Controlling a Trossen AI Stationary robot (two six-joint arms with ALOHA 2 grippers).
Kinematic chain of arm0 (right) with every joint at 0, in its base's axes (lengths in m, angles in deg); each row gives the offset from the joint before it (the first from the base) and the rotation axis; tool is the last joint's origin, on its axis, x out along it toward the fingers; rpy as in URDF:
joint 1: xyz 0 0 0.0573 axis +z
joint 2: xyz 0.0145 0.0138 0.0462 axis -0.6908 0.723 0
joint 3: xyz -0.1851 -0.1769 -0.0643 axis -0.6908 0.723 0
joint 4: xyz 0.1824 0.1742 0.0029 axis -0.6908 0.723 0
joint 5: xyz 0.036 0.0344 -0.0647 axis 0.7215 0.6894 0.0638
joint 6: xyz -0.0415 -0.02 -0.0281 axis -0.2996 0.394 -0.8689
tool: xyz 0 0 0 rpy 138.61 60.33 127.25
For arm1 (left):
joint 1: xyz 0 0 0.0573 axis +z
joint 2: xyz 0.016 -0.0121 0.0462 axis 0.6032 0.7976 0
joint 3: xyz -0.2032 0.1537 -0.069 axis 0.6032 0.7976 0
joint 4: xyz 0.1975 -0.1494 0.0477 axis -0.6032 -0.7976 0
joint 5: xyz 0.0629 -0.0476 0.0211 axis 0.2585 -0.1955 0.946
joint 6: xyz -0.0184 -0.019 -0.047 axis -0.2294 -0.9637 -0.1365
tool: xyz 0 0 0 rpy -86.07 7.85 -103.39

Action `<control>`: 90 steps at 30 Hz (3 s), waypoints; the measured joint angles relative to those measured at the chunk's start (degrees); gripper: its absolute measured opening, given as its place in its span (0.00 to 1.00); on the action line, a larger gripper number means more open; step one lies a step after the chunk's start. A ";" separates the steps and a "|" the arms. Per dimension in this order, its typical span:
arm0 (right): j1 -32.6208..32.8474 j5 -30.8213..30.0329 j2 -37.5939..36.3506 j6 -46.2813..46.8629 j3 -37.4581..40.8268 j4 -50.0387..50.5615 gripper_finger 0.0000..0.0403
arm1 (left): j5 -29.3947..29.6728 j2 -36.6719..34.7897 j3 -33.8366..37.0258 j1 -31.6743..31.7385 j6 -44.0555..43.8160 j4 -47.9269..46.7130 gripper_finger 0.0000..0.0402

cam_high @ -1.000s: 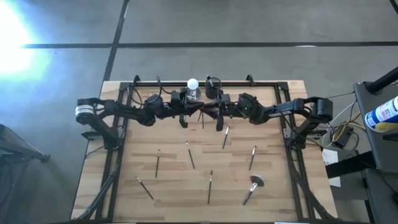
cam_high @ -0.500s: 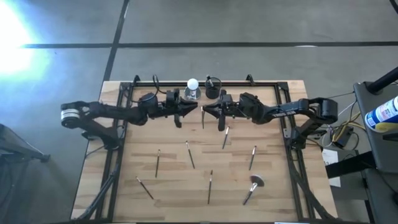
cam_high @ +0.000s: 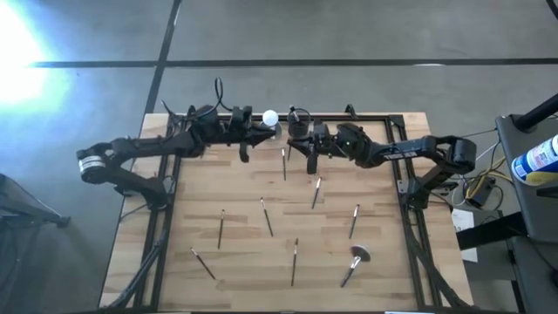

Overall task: Pick & Place Makeup Supplies
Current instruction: Put the makeup brush into the black makeup holder

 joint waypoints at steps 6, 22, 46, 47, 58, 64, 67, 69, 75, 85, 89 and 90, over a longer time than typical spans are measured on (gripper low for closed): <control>-2.66 -0.03 0.00 0.58 -2.53 3.21 0.03 | -0.61 0.00 -3.87 0.00 3.68 -1.46 0.00; -10.70 -2.16 7.28 -6.43 -18.49 18.69 0.03 | 1.27 -0.20 7.88 1.12 11.22 -9.63 0.00; -20.76 -3.05 12.47 -5.14 -20.22 23.96 0.03 | 11.19 -1.99 29.36 1.09 4.54 15.34 0.00; -20.95 -2.84 13.15 -4.84 -20.25 23.89 0.03 | 11.67 -1.99 29.36 1.09 4.38 15.32 0.00; -20.73 -2.89 15.86 -2.96 -19.98 26.92 0.05 | 11.94 -1.88 29.36 1.09 1.99 14.78 0.00; -20.71 -2.91 15.98 -3.36 -19.98 28.88 0.10 | 14.14 -1.87 29.36 1.09 0.88 11.49 0.00; -20.71 -3.03 15.98 -2.89 -19.98 29.58 0.10 | 14.30 -1.86 29.36 1.07 0.34 10.60 0.00; -20.71 -3.09 15.98 -1.97 -19.98 29.98 0.10 | 14.34 -1.86 29.42 0.99 -0.20 10.34 0.00; -20.71 -3.19 15.45 -2.03 -20.27 32.94 0.15 | 14.34 -1.86 29.69 0.85 -2.65 9.52 0.00; -15.36 -1.71 3.48 -7.44 -12.78 38.01 0.06 | 18.04 -1.86 29.22 -1.95 -5.55 4.66 0.00; -9.38 -3.67 -3.55 -5.74 -3.08 29.97 0.03 | 22.56 -1.90 28.12 -5.90 -5.48 0.93 0.00; -7.68 -5.17 -5.28 -5.00 -0.45 27.87 0.03 | 23.80 -1.94 27.70 -7.06 -5.60 -0.40 0.00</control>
